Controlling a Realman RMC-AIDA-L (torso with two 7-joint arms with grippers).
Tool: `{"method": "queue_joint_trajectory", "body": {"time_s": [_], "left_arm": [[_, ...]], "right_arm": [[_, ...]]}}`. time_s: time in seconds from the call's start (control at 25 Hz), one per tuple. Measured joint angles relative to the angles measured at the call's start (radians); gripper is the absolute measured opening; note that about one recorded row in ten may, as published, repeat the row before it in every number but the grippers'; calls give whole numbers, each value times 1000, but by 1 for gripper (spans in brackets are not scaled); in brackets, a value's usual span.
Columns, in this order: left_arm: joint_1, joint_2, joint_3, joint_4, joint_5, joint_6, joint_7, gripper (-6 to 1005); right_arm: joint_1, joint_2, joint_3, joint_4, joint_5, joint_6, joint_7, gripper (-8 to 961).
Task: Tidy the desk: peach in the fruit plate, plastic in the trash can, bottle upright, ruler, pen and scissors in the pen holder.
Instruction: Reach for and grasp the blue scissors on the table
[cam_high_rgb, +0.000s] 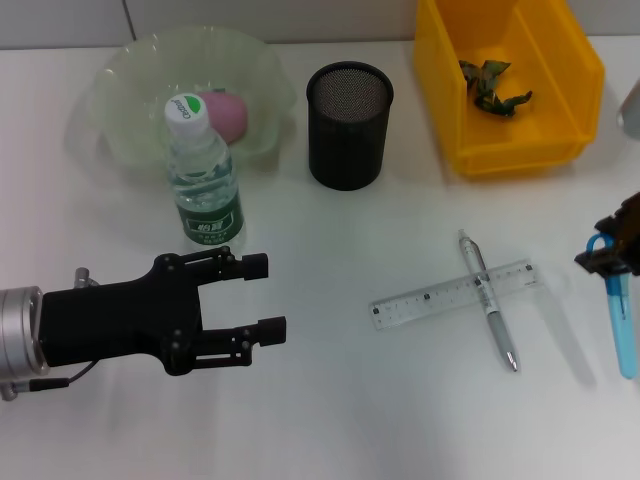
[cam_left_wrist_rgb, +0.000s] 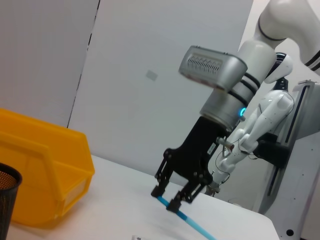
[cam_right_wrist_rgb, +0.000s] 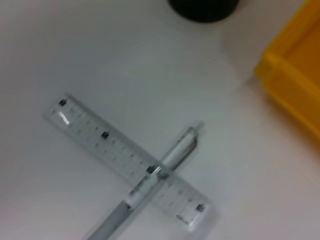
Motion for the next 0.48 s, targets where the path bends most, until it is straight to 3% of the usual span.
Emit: {"method": "queue_joint_trajectory", "body": {"time_s": [0.48], "left_arm": [[-6,3,-2,2,-7,14,-5,784]], "right_arm": [[-15,1,145,-210,85,-6,-37,432]]}}
